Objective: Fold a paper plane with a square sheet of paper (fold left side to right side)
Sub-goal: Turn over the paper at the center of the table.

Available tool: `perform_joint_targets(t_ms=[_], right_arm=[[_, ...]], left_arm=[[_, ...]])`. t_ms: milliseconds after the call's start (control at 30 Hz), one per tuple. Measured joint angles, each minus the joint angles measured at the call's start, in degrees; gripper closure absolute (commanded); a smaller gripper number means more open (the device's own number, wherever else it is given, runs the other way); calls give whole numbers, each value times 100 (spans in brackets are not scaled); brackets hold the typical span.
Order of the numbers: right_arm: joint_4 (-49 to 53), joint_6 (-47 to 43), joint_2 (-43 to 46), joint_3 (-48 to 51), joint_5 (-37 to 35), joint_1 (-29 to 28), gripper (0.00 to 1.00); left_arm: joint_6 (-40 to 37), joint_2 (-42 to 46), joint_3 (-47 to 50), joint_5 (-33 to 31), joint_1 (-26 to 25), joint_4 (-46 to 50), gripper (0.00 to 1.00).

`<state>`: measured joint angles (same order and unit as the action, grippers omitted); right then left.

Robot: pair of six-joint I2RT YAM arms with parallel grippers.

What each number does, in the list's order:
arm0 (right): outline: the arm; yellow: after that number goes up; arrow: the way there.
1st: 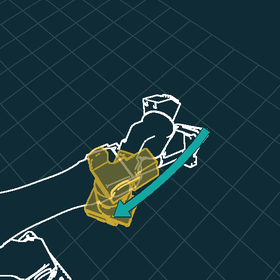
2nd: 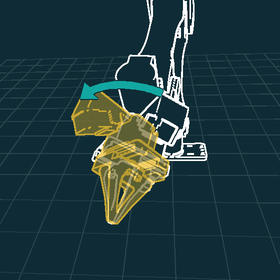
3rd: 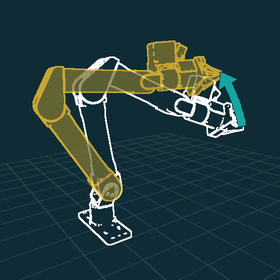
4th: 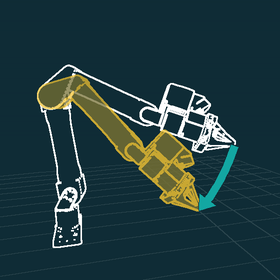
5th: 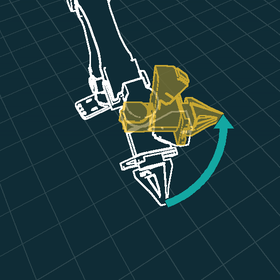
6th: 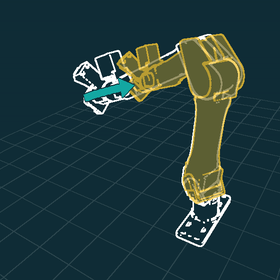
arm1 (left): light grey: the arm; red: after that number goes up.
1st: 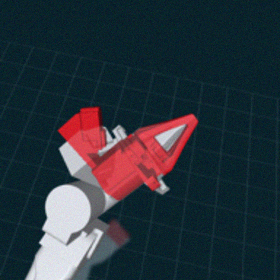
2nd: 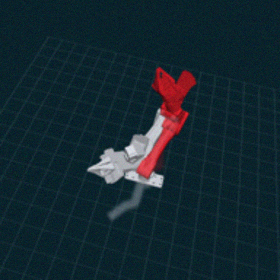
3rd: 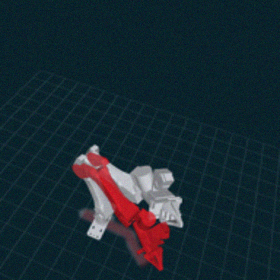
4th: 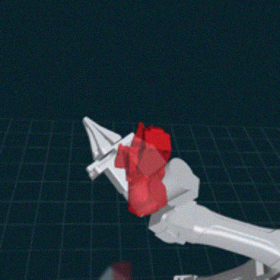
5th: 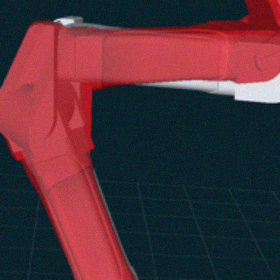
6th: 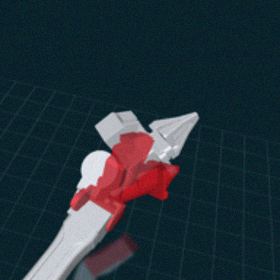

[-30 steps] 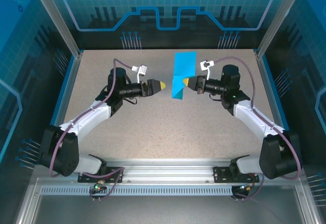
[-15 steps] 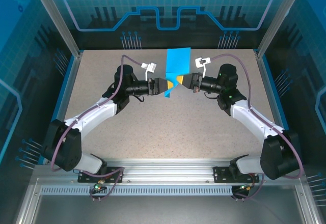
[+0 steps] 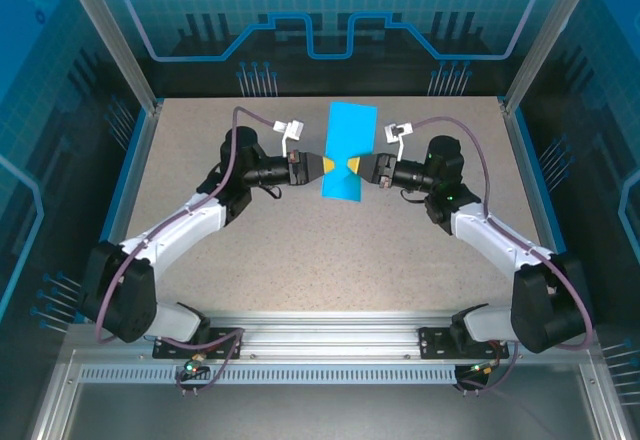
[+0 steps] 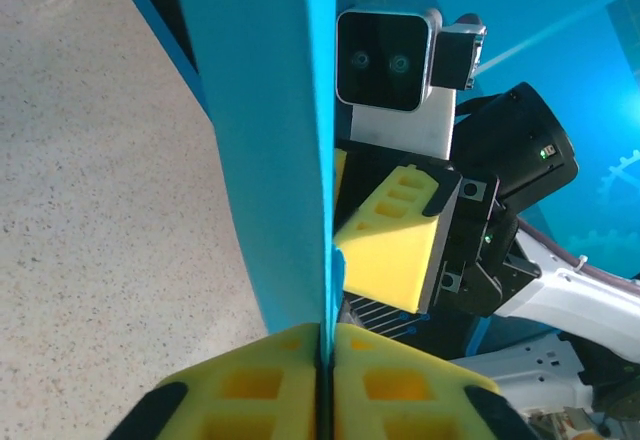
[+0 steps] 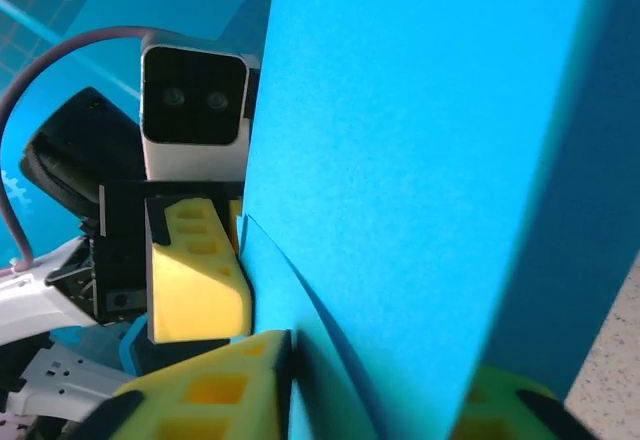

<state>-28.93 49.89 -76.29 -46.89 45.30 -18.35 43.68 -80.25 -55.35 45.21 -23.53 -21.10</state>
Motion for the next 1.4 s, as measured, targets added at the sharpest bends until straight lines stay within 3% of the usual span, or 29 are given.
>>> perform_joint_targets(t_ms=[167,300,433,567,733,867,1100,1400], right_arm=[[1056,-577,363,4,-330,140,41],[2616,-1408,765,-118,-1132,293,35],[4535,-2122,807,-632,-2721,378,29],[5812,-2450,811,-811,-4076,605,21],[6594,-2559,911,-748,-4916,813,17],[6808,-2557,1113,-656,-5136,907,14],[6885,-2557,1202,-522,-5149,986,15],[6874,-2557,1250,-468,-4913,1051,16]], left_arm=[[-643,195,-63,-391,-15,935,96],[-1495,304,-461,-1113,-179,2345,98],[-2511,188,-1408,-2736,-831,4210,99],[-3040,-391,-2463,-4621,-1635,5751,99],[-3003,-1458,-3112,-6660,-2111,7204,99],[-2712,-2249,-3434,-7753,-2367,8102,100],[-2162,-3390,-4177,-8306,-2503,8999,95],[-1963,-4400,-4623,-7615,-2500,9285,88]])
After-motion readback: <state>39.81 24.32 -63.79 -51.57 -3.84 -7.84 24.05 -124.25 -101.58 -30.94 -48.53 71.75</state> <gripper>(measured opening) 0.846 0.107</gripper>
